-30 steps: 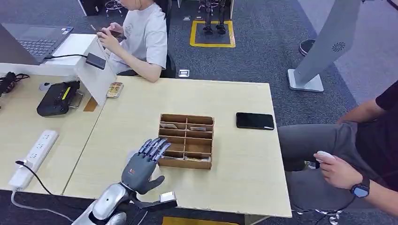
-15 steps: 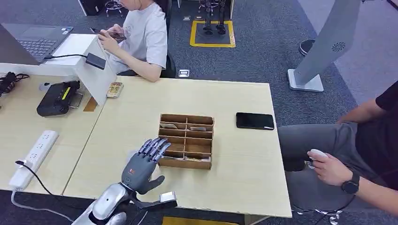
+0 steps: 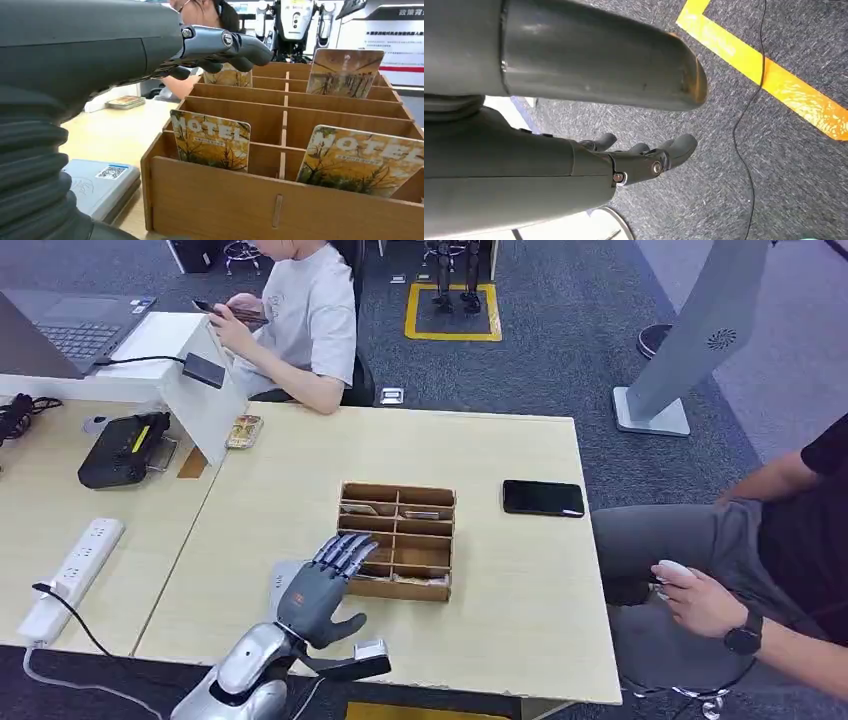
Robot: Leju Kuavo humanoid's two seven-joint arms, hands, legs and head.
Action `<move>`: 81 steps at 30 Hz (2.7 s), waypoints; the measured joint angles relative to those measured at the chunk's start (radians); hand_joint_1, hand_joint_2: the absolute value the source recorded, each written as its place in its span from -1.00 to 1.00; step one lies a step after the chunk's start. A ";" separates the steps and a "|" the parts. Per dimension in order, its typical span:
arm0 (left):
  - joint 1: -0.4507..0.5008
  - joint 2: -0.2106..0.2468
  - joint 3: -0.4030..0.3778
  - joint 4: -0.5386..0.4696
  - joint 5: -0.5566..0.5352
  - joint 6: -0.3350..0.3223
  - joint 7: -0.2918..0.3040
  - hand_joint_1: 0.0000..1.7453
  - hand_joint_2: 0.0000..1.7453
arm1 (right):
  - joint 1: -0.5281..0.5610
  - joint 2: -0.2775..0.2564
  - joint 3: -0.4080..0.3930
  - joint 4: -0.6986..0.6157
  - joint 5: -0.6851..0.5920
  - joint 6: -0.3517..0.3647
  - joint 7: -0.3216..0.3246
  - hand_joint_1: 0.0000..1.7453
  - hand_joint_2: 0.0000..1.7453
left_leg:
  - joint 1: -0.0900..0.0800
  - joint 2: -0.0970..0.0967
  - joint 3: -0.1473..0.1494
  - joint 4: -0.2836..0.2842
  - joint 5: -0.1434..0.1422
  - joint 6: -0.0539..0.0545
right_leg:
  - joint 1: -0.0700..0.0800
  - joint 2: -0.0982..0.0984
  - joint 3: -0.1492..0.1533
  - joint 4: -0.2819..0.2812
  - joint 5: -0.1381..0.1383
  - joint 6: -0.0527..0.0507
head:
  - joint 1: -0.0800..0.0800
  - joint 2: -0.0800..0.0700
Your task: Pass the card to the sensor for recognition and then transmit it.
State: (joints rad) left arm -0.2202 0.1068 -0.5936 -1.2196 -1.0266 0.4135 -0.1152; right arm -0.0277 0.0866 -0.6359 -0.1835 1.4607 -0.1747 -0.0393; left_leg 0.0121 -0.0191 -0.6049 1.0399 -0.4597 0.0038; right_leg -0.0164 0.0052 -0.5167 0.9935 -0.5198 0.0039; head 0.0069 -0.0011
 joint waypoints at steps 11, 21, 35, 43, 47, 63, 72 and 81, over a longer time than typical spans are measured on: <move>-0.004 -0.006 0.000 0.024 0.005 0.000 0.000 -1.00 1.00 | 0.000 0.000 0.003 0.000 0.002 0.000 0.001 -1.00 -1.00 | 0.000 0.000 0.000 0.000 0.000 0.000 | 0.000 0.000 0.000 0.000 0.000 0.000 | 0.000 0.000; -0.009 -0.006 0.002 0.024 -0.002 0.010 0.013 -1.00 1.00 | 0.000 0.000 0.009 0.000 0.003 -0.001 -0.001 -1.00 -1.00 | 0.000 0.000 0.000 0.000 0.000 0.000 | 0.000 0.000 0.000 0.000 0.000 0.000 | 0.000 0.000; -0.012 -0.011 0.034 0.024 -0.004 0.038 0.023 -1.00 1.00 | 0.000 0.000 0.010 0.000 0.003 -0.003 -0.002 -1.00 -1.00 | 0.000 0.000 0.000 0.000 0.000 0.000 | 0.000 0.000 0.000 0.000 0.000 0.000 | 0.000 0.000; -0.012 -0.015 0.043 0.024 -0.004 0.038 0.023 -1.00 1.00 | 0.000 0.000 0.011 0.000 0.003 -0.003 -0.002 -1.00 -1.00 | 0.000 0.000 0.000 0.000 0.000 0.000 | 0.000 0.000 0.000 0.000 0.000 0.000 | 0.000 0.000; -0.012 -0.015 0.043 0.024 -0.004 0.038 0.023 -1.00 1.00 | 0.000 0.000 0.011 0.000 0.003 -0.003 -0.003 -1.00 -1.00 | 0.000 0.000 0.000 0.000 0.000 0.000 | 0.000 0.000 0.000 0.000 0.000 0.000 | 0.000 0.000; -0.016 -0.015 0.043 0.037 -0.007 0.022 0.017 -1.00 1.00 | 0.000 0.000 0.011 0.000 0.003 -0.003 -0.010 -1.00 -1.00 | 0.000 0.000 0.000 0.000 0.000 0.000 | 0.000 0.000 0.000 0.000 0.000 0.000 | 0.000 0.000; -0.017 -0.015 0.043 0.041 0.003 0.016 0.017 -1.00 1.00 | 0.000 0.000 0.011 0.000 0.003 -0.004 -0.010 -1.00 -1.00 | 0.000 0.000 0.000 0.000 0.000 0.000 | 0.000 0.000 0.000 0.000 0.000 0.000 | 0.000 0.000; -0.016 -0.018 0.043 0.042 0.031 0.012 0.005 1.00 1.00 | 0.000 0.000 0.012 0.000 0.003 -0.004 -0.008 -1.00 -1.00 | 0.000 0.000 0.000 0.000 0.000 0.000 | 0.000 0.000 0.000 0.000 0.000 0.000 | 0.000 0.000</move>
State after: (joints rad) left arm -0.2365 0.0893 -0.5505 -1.1776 -0.9954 0.4251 -0.1106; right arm -0.0277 0.0866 -0.6241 -0.1835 1.4633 -0.1789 -0.0477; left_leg 0.0121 -0.0192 -0.6051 1.0398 -0.4597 0.0038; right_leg -0.0164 0.0053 -0.5168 0.9936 -0.5199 0.0039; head 0.0069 -0.0011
